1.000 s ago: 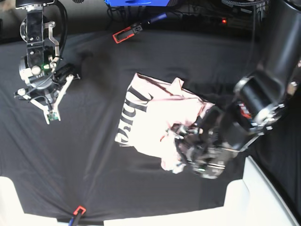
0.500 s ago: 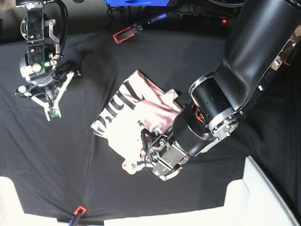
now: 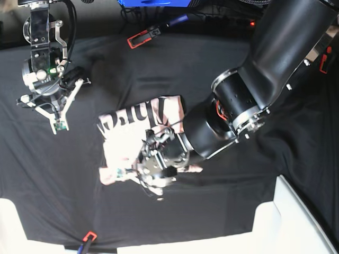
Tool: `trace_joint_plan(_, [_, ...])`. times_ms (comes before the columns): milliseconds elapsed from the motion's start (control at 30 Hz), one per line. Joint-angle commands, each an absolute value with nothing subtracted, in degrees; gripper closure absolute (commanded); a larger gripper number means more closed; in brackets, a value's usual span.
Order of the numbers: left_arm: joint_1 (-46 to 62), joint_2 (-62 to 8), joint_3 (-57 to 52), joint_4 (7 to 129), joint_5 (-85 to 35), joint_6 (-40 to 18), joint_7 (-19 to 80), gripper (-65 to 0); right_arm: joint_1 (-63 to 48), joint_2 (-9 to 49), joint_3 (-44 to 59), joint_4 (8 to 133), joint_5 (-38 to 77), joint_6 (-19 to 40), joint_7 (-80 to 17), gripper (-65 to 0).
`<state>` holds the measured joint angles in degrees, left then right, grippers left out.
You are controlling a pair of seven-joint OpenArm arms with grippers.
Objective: Fold the T-shirt properly
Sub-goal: 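Press and smooth the folded shirt with the left gripper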
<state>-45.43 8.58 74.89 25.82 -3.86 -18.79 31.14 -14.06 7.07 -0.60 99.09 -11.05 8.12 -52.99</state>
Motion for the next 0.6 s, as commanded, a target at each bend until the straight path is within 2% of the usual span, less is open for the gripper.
trace_joint_plan(0, [-46.9, 9.0, 74.86, 27.21, -1.01, -18.24, 30.64, 0.0, -13.41, 7.52, -0.4, 100.18, -11.65, 7.87, -52.18, -15.1])
trace_joint_plan(200, [-43.21, 9.0, 74.42, 30.99, 11.3, -18.42, 30.64, 0.0, -13.05, 7.6, -0.31, 100.0, -11.65, 7.87, -52.09, -15.1])
trace_joint_plan(567, [-39.52, 9.0, 75.12, 38.81, 12.0, -18.51, 31.16, 0.0, -12.35, 7.69, -0.31, 99.91, -11.65, 7.87, -52.09, -15.1])
